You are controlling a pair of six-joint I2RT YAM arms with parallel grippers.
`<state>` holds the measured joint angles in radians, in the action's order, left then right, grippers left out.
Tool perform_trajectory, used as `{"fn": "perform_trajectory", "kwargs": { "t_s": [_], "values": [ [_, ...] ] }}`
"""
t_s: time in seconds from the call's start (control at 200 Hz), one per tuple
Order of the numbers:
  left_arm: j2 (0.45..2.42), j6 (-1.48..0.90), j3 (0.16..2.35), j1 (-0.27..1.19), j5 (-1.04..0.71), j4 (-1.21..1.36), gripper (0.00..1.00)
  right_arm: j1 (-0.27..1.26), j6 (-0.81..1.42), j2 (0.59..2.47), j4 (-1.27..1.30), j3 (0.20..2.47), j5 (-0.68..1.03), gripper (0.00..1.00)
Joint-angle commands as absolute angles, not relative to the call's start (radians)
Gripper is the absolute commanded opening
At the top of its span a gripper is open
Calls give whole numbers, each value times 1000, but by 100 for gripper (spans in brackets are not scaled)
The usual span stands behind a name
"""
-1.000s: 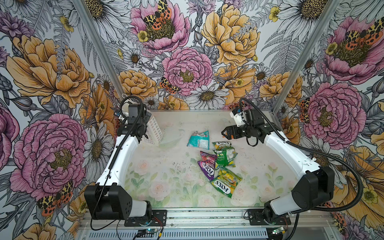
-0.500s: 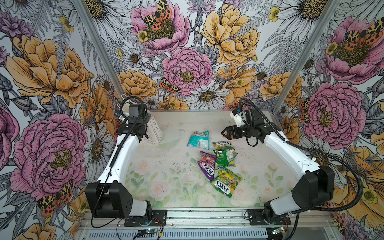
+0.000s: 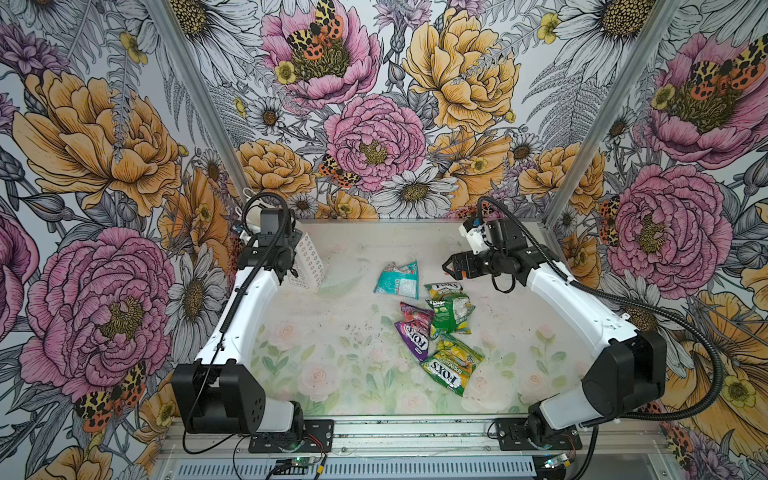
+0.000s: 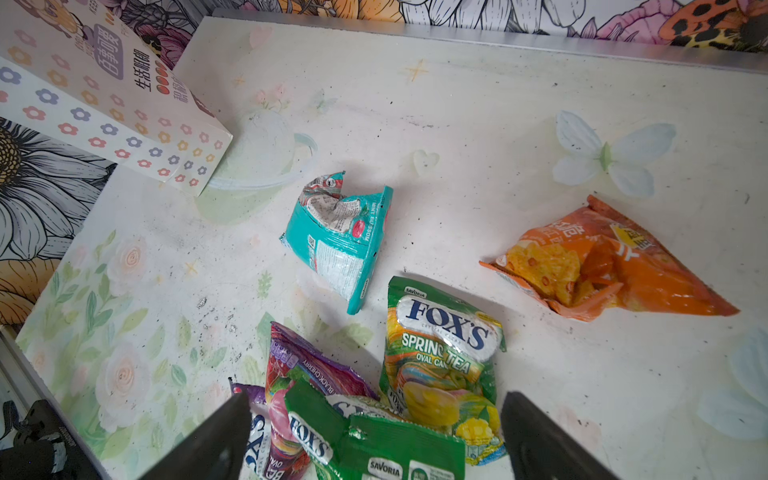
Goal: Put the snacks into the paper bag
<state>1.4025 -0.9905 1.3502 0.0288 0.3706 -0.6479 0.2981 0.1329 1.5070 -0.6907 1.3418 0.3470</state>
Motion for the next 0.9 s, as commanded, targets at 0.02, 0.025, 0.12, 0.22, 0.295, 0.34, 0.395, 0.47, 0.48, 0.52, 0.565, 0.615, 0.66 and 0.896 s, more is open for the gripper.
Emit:
{"fn": "perform_trajectory", "kwargs": {
  "t_s": [0.02, 0.025, 0.12, 0.22, 0.295, 0.34, 0.395, 0.47, 0.48, 0.52, 0.565, 0.615, 0.66, 0.896],
  "values": [
    [1387, -988, 1345, 34, 391, -650, 71, 304, 120, 1515, -666, 1329, 364, 95],
    [1387, -988, 1344, 34, 391, -650, 71, 304, 120, 1515, -666, 1329, 364, 95],
    [1387, -988, 1344, 34, 391, -650, 70, 304, 121, 1517, -666, 1326, 363, 95],
    [1388, -988, 1343, 34, 391, -650, 66, 304, 120, 1515, -666, 1325, 360, 95],
    [1390, -990, 1341, 32, 388, -650, 64, 304, 120, 1513, -666, 1325, 362, 95],
    [1391, -991, 1340, 32, 387, -650, 63, 304, 120, 1512, -665, 1323, 361, 95],
    [1391, -992, 1336, 31, 387, -650, 62, 304, 121, 1513, -665, 1323, 361, 95],
    [1391, -994, 1333, 29, 387, -650, 62, 304, 120, 1514, -666, 1321, 359, 95],
    [1391, -994, 1333, 31, 387, -650, 62, 304, 120, 1515, -666, 1322, 359, 95],
    [1391, -995, 1330, 29, 387, -650, 62, 304, 120, 1515, -666, 1322, 360, 95],
    [1390, -997, 1328, 29, 387, -649, 62, 305, 121, 1517, -665, 1322, 360, 95],
    [1388, -998, 1325, 28, 388, -649, 62, 304, 120, 1518, -665, 1322, 359, 95],
    [1387, -999, 1322, 27, 390, -649, 63, 304, 120, 1519, -666, 1321, 359, 95],
    [1382, -1000, 1306, 17, 385, -649, 58, 304, 120, 1521, -664, 1322, 358, 95]
  ]
}}
